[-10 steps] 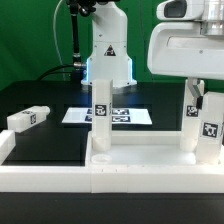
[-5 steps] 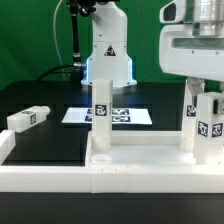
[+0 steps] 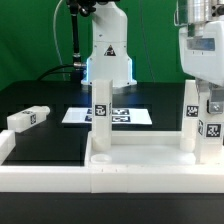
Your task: Assemble desk
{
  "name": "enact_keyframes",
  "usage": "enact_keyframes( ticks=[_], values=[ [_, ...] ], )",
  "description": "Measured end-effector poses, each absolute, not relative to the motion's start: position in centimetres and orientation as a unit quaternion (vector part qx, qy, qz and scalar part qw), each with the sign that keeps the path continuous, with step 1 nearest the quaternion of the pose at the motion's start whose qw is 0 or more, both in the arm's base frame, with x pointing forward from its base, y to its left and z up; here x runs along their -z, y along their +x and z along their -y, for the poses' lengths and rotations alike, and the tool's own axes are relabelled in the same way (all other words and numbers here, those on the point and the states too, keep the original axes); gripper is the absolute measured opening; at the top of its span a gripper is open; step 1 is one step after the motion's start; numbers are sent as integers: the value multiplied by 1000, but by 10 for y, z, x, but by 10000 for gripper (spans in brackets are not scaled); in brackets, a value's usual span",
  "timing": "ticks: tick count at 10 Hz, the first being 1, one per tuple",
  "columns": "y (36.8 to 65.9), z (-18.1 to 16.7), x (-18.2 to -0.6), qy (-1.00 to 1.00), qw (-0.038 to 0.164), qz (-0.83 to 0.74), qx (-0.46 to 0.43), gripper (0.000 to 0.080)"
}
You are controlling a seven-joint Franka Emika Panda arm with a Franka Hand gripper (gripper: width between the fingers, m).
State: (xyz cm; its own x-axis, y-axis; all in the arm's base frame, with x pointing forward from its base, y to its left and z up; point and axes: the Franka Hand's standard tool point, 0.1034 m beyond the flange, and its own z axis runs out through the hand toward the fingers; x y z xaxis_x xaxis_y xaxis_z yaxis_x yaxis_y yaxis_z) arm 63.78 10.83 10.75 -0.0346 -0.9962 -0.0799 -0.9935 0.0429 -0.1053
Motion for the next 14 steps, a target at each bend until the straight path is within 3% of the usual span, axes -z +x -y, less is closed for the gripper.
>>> enact_keyframes(
  ticks=[1,2,3,4,5,14],
  values=[
    [638,-108,-107,-703,65,-709,11,457],
    [637,-108,-106,-716,62,-695,12,457],
    [637,-108,-105,-745,45,-665,8,609],
    [642,-109,-104,-772,38,-634,17,637],
    [644,-111,-106,-801,29,-597,23,637],
    [643,-115,-106,-970,15,-240,34,648]
  ],
)
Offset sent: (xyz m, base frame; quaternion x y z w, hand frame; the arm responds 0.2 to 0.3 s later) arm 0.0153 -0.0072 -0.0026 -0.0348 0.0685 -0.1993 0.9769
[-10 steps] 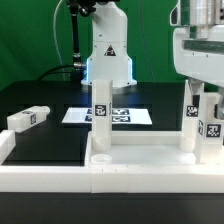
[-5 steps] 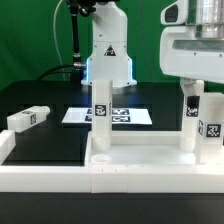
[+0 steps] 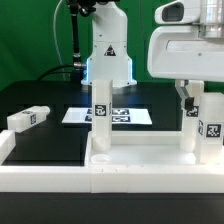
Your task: Assemble desk
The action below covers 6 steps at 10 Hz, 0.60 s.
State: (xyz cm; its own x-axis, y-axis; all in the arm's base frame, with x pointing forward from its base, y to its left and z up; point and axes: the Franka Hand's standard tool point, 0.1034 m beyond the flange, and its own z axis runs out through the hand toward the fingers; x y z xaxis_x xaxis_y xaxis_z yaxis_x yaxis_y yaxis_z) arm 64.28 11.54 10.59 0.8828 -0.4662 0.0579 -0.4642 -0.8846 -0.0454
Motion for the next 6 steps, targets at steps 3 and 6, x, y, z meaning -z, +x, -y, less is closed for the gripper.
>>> enact_keyframes(
  ticks=[3,6],
  values=[
    [642,-115,-105,-985,12,-171,34,648],
    [642,-112,-104,-997,3,-62,37,648]
  ],
)
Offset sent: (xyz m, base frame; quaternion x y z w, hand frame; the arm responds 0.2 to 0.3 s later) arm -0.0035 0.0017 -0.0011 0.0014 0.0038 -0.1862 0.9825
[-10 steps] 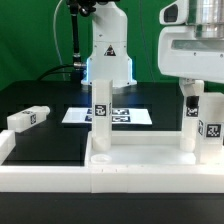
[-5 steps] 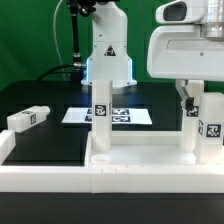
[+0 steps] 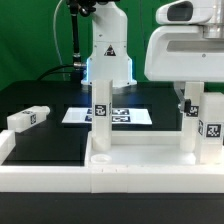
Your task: Assemble desk
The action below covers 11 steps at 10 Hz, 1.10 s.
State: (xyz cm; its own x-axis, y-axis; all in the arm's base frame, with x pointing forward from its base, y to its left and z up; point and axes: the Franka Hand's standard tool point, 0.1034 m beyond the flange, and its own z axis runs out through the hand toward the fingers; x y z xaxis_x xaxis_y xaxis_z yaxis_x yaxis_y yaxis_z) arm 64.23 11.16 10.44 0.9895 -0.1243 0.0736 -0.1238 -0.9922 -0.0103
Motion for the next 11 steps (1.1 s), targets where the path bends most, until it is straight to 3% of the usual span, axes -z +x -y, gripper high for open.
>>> enact_keyframes(
  ticks=[1,2,3,5,11],
  values=[
    [642,-111,-104,-998,2,-52,38,648],
    [642,-111,-104,-998,2,-55,38,521],
    [642,-110,-104,-998,2,-55,38,521],
    [642,-111,-104,-996,3,-77,38,287],
    [641,-100,-103,-978,0,-208,34,287]
  ],
)
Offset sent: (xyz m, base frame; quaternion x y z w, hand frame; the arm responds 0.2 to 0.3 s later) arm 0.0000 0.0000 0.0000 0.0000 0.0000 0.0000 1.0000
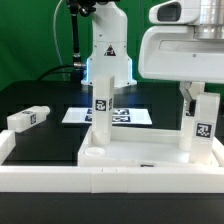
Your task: Assemble desk
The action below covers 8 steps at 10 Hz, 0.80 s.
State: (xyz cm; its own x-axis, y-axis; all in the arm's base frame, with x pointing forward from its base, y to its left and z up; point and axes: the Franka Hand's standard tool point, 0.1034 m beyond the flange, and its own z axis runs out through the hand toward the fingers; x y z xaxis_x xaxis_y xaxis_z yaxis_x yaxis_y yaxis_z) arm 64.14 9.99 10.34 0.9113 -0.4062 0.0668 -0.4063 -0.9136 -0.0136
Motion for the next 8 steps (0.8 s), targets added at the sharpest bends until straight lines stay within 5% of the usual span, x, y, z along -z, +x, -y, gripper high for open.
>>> enact_keyframes(
  ticks=[4,5,6,7,8],
  values=[
    [641,-97,-105,976,3,217,-34,288],
    [639,-104,-116,975,-1,220,-30,443],
    [636,-106,-133,976,-10,216,-35,443],
    [629,-102,-149,977,-17,208,-38,604],
    [624,-97,-164,979,-24,198,-42,635]
  ],
)
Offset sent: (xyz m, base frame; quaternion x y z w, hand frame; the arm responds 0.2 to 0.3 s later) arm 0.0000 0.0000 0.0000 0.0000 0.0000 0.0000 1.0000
